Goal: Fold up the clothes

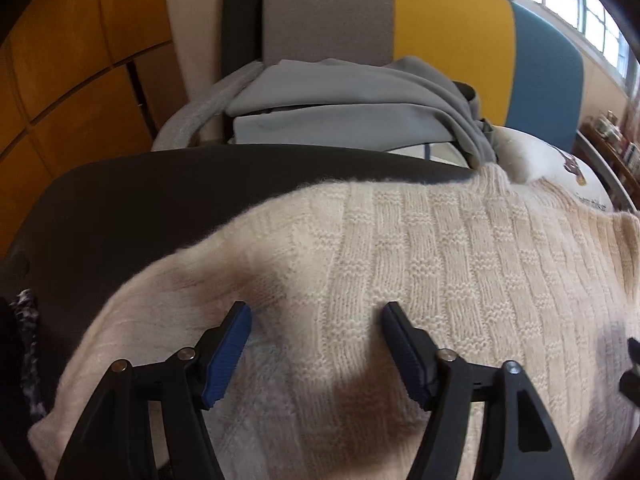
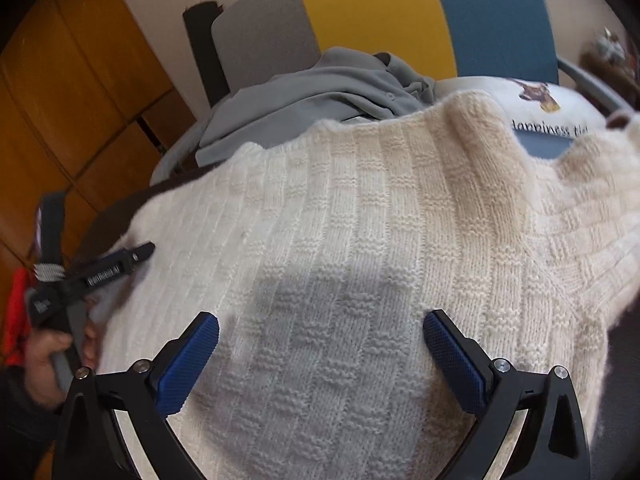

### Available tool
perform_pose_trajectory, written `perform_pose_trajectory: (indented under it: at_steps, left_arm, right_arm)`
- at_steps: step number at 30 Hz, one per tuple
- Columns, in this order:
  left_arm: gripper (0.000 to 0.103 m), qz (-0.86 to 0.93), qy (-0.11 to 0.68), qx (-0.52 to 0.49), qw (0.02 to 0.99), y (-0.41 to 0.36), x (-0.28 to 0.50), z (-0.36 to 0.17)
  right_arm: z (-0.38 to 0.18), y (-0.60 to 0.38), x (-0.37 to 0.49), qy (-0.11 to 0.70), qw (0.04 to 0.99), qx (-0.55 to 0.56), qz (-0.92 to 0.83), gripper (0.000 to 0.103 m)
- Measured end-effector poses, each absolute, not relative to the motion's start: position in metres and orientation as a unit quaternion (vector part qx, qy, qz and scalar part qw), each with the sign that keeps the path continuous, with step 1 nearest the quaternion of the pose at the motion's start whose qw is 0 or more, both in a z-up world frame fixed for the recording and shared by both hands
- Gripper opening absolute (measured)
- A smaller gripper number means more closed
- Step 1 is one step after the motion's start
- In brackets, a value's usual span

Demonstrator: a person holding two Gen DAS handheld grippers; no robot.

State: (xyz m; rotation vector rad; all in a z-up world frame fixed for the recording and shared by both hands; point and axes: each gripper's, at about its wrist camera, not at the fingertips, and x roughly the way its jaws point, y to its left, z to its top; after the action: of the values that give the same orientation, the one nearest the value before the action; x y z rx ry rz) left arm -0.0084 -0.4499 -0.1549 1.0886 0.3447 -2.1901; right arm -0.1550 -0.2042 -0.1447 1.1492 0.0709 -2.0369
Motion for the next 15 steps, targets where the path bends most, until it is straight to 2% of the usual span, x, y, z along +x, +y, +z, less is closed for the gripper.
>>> perform_pose_trajectory:
  at_steps: [8,12,15]
  left_arm:
    - [0.064,-0.869,0.152,0.386,0.27,-0.381,0.052,-0.137]
    - [0.064,-0.863,0.176,0.397,0.26,-0.362,0.087,-0.147]
    - [0.064,-0.856,0.176,0.409,0.264,-0.356,0.109,-0.158]
  right_arm:
    - [-0.107,-0.156,-0.129,0.036,0.45,0.445,-0.773,0.103]
    - [-0.118,-0.128,-0.09,0.102,0.441,0.459,-0.764,0.103]
    - [-0.133,-0.107,-0.064,0.118,0.434,0.474,-0.757,0.103]
